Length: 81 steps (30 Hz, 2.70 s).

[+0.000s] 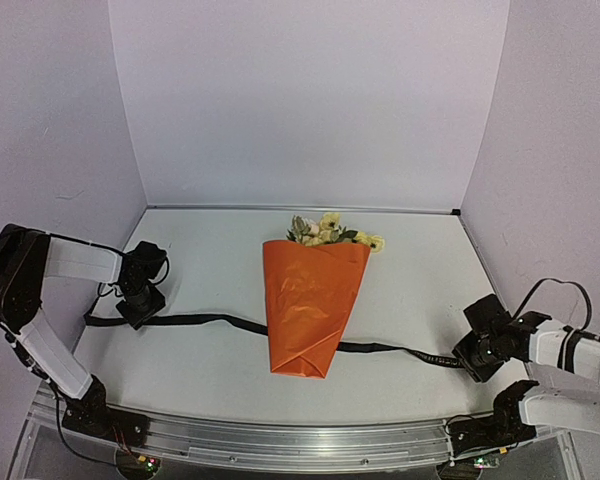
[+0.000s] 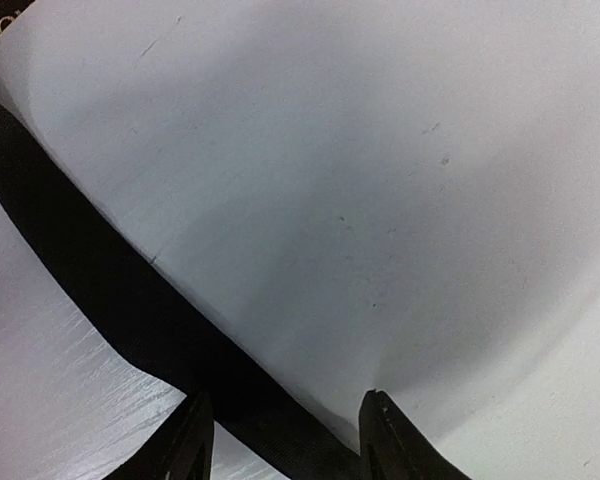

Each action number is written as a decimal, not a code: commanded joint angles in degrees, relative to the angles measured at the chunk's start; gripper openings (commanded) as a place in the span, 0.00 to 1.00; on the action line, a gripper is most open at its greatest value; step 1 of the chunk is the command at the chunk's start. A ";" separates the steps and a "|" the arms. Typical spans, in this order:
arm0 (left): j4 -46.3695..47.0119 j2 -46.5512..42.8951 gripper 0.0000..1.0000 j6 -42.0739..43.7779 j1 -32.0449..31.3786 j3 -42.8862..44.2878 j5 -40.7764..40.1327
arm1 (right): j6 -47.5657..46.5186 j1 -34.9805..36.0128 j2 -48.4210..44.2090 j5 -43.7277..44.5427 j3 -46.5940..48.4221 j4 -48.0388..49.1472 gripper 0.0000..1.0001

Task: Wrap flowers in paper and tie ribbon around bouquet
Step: Pick up the ribbon at the center of the board, then place the left side of the ribbon on the folded bouquet.

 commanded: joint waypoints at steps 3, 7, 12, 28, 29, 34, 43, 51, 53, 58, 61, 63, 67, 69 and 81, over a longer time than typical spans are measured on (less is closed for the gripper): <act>-2.62 7.12 0.29 4.05 0.46 1.10 3.49 | 0.20 -0.15 -1.44 1.81 -1.10 0.46 0.45; -1.56 8.59 0.06 5.85 0.52 2.94 5.67 | 0.02 -0.15 -0.57 1.15 -0.80 0.63 0.40; 0.23 6.45 0.00 8.37 0.54 4.38 4.67 | -1.16 -0.18 0.87 1.31 0.31 0.72 0.28; 8.87 -1.78 0.00 14.19 0.53 4.55 1.69 | -5.50 -2.46 9.11 0.81 9.81 -2.27 0.00; 9.41 -1.54 0.00 14.56 0.54 4.93 1.60 | -6.36 -3.24 10.04 0.32 11.07 -2.34 0.00; 11.82 0.09 0.00 14.94 1.36 5.87 1.49 | -10.79 -7.24 15.99 -1.06 19.38 -2.70 0.00; 17.17 2.54 0.00 15.39 5.44 6.76 6.18 | -15.28 -11.96 25.09 -1.76 32.06 -2.57 0.00; 18.41 2.87 0.00 16.86 7.88 9.10 9.04 | -16.63 -15.95 28.59 -2.87 37.69 -2.70 0.00; 18.66 3.15 0.00 17.02 7.89 9.26 9.15 | -16.50 -16.00 29.21 -4.66 38.29 -2.69 0.00; 19.70 1.30 0.00 16.64 7.86 8.64 8.57 | -15.27 -15.84 30.41 -11.16 38.18 -0.37 0.00; 20.59 -1.39 0.00 17.74 7.89 8.94 7.61 | -15.95 -15.11 30.63 -13.30 38.73 0.02 0.00; 22.00 -3.28 0.00 20.06 7.77 9.87 7.96 | -16.38 -14.69 31.46 -14.70 39.94 -0.21 0.00; 28.01 -5.31 0.00 25.75 5.82 12.64 12.90 | -16.75 -13.78 33.57 -17.37 42.95 -0.92 0.00; 29.97 -4.81 0.00 30.15 2.52 15.64 15.32 | -16.87 -13.38 34.04 -18.16 43.90 -1.42 0.00; 20.09 19.40 0.00 73.38 -39.92 43.43 24.44 | -18.10 -12.96 35.86 -22.08 46.26 -5.19 0.00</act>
